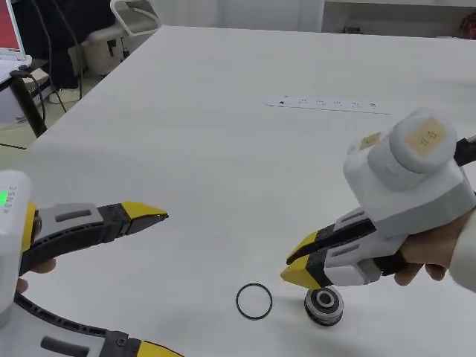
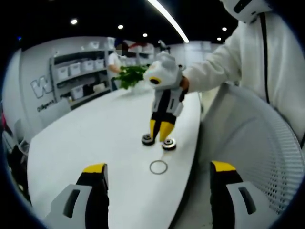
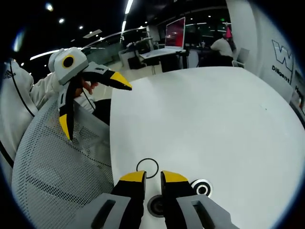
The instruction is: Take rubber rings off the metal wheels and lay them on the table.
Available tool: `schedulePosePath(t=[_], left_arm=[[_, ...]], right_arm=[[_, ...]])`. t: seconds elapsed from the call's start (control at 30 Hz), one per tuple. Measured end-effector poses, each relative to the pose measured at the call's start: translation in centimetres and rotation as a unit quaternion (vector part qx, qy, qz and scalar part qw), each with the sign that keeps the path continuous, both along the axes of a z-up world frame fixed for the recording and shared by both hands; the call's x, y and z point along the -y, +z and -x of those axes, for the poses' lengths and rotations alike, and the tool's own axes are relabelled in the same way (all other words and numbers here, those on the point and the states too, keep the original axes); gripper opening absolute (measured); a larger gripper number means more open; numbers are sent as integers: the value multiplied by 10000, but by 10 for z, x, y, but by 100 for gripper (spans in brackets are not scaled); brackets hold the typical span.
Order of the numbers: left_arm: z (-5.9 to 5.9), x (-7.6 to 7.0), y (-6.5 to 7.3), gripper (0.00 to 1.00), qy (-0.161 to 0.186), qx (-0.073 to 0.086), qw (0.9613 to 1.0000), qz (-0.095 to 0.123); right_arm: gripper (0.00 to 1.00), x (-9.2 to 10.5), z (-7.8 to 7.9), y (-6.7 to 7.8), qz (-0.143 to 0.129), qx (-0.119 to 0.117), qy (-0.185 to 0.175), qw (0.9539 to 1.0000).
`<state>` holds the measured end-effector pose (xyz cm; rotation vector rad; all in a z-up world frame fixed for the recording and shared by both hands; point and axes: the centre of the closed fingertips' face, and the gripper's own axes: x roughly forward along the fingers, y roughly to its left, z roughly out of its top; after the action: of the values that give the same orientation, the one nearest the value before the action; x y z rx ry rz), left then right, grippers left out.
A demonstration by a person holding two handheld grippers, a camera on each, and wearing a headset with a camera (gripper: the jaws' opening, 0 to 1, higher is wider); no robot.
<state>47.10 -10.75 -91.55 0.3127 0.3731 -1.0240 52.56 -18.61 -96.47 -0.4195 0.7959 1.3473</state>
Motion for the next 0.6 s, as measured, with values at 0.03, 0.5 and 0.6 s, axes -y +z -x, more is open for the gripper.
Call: schedulePosePath(t=[0.03,0.5,0.6], left_arm=[[0,0,0,89,-3,-6,10000,0],[-2,-1,-2,89,-11,-30,10000,0],[-3,0,-3,88,-35,-22,10000,-16]], right_arm=[[10,2,-1,3,-6,29,-33,10000],[16,23,-13,49,-461,390,-410,9973],[17,31,-17,55,-534,430,-501,9964]])
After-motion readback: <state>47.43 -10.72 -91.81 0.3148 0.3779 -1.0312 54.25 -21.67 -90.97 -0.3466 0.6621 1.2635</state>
